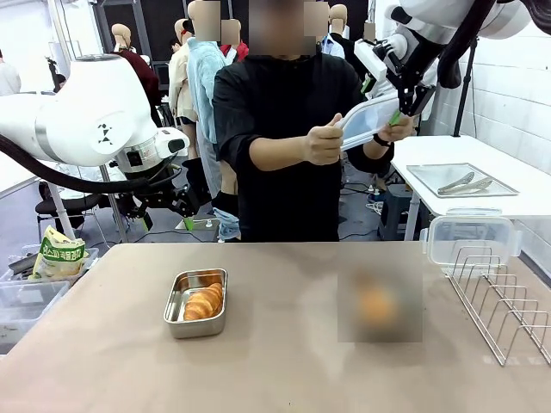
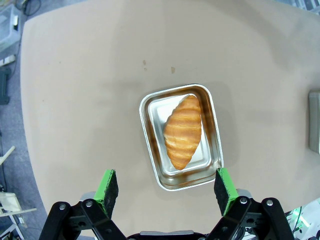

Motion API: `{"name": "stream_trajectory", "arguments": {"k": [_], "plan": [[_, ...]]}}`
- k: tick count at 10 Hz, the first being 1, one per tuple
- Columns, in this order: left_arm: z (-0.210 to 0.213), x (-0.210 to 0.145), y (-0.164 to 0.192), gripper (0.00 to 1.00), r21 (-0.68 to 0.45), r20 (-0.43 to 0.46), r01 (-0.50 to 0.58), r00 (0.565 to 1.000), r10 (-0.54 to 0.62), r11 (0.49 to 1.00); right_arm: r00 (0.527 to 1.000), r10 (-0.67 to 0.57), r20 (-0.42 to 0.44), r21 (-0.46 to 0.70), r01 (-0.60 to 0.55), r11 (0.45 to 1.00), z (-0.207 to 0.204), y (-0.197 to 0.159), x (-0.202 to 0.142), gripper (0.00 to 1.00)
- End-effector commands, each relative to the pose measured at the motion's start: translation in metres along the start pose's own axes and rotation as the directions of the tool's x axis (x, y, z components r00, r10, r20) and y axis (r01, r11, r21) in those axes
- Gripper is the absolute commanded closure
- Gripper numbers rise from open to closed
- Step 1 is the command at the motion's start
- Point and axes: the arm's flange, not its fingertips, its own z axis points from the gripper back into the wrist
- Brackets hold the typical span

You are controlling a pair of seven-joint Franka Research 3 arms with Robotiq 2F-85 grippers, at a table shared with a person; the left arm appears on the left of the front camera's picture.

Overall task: Place the bread in airtight containers.
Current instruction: Release when the human grabs the Airtight Container lid, then pick up one Airtight Container lid and hand it to the human.

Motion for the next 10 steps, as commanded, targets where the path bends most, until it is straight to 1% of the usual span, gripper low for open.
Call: {"name": "stream_trajectory", "arguments": {"k": [1,10], "plan": [[0.0018,0.0,0.0003,0.0,0.017,0.0,-0.006,1.0,0.006,1.0,1.0,0.0,-0.004,-0.007,0.0,1.0,0.0008,0.0004,-0.0001,0.0],[0.0018,0.0,0.0003,0.0,0.017,0.0,-0.006,1.0,0.006,1.0,1.0,0.0,-0.004,-0.007,0.0,1.0,0.0008,0.0004,-0.0001,0.0]]}}
